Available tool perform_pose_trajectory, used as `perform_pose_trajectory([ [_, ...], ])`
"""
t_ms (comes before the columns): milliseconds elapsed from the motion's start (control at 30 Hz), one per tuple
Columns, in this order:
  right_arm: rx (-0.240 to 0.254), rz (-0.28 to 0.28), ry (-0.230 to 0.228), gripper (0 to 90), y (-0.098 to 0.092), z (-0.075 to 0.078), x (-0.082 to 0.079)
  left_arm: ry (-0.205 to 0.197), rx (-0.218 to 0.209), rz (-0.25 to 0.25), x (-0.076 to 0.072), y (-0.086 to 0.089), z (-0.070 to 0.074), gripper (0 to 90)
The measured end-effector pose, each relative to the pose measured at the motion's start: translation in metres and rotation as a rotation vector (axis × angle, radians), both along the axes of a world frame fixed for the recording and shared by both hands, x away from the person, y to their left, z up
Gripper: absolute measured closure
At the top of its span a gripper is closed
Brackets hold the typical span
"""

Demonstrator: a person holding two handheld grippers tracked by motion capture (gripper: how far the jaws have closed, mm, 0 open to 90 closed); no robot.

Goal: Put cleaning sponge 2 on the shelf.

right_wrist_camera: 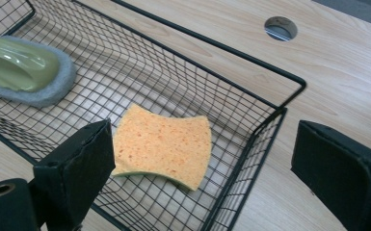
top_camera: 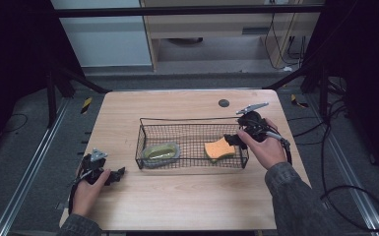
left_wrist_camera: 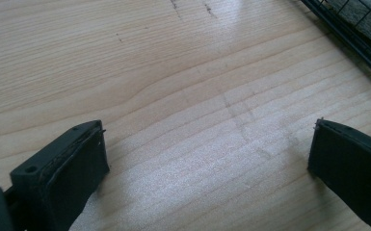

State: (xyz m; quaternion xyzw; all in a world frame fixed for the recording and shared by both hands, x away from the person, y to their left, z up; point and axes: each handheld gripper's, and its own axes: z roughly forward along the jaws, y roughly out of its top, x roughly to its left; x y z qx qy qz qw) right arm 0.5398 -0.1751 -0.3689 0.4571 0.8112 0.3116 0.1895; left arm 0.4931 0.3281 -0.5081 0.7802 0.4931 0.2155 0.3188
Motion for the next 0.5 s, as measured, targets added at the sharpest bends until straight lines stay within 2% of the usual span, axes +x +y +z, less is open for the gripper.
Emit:
perform_pose_trajectory([
  [67,0.009,-0.008,0.000,8.0,-0.004,0.000,0.000,0.000,-0.001,0.001,0.000,0.000,0.000,0.0],
  [200,0.008,-0.033,-0.034,7.6,-0.012,0.000,-0.002,0.001,-0.002,0.001,0.000,0.000,0.000,0.0],
  [300,-0.010,-0.039,-0.069,7.3,-0.018,0.000,-0.004,0.001,-0.002,0.001,0.000,0.000,0.000,0.0],
  [500,-0.009,-0.057,-0.109,6.7,-0.030,-0.001,-0.009,0.001,-0.002,0.001,0.000,0.000,0.000,0.0],
])
